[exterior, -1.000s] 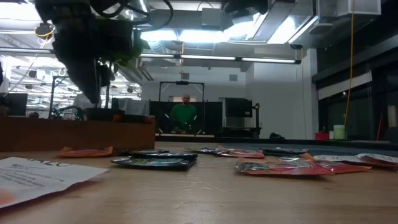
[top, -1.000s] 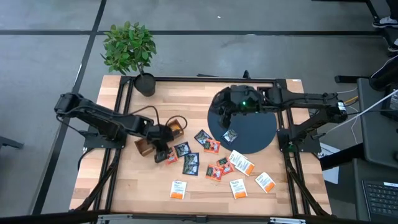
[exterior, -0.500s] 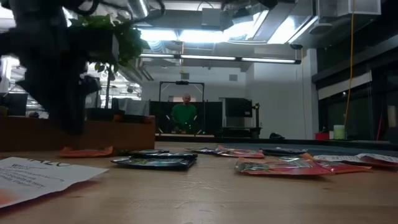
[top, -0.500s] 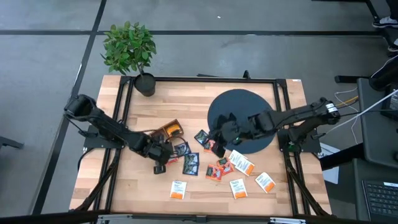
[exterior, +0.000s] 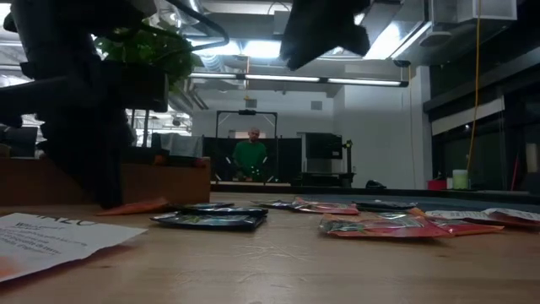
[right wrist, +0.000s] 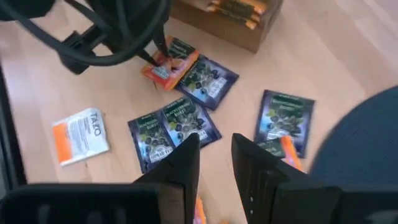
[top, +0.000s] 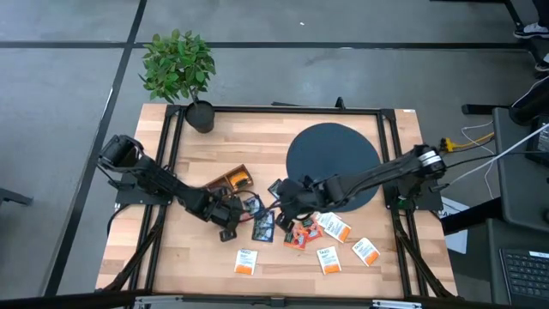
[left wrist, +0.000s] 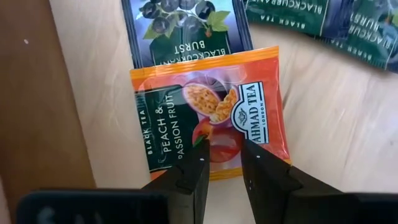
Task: Pick & Place Tea
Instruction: Put the orange tea bag into the right section of the wooden organizer
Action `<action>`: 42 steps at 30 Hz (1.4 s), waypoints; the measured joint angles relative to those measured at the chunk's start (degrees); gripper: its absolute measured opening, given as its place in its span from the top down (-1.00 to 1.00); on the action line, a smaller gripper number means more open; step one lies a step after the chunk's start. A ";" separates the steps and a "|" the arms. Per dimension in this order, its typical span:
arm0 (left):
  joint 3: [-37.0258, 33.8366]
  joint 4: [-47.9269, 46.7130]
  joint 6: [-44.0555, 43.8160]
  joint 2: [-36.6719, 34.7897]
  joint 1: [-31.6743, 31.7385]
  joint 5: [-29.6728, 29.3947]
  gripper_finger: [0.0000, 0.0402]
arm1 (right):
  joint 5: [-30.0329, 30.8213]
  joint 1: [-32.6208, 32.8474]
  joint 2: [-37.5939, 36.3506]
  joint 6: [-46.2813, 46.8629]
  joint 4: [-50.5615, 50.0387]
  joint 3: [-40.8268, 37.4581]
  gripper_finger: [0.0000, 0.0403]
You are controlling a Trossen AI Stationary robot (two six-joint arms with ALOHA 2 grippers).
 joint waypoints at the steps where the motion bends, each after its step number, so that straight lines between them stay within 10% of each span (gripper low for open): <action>1: -0.03 0.07 -0.77 0.04 -0.40 -0.53 0.56 | -0.58 -0.01 0.53 0.19 1.59 -0.39 0.52; 15: -0.15 3.41 -6.45 1.56 -5.31 -6.55 0.56 | -27.93 -6.37 0.74 18.32 42.78 -24.25 0.52; 31: 0.45 15.93 -8.82 7.03 -2.54 -11.05 0.56 | -35.68 -11.02 6.54 18.13 46.11 -24.98 -0.02; 42: 0.50 15.82 -8.83 7.07 -2.43 -11.90 0.56 | -29.86 -11.74 12.97 13.58 44.99 -19.51 0.06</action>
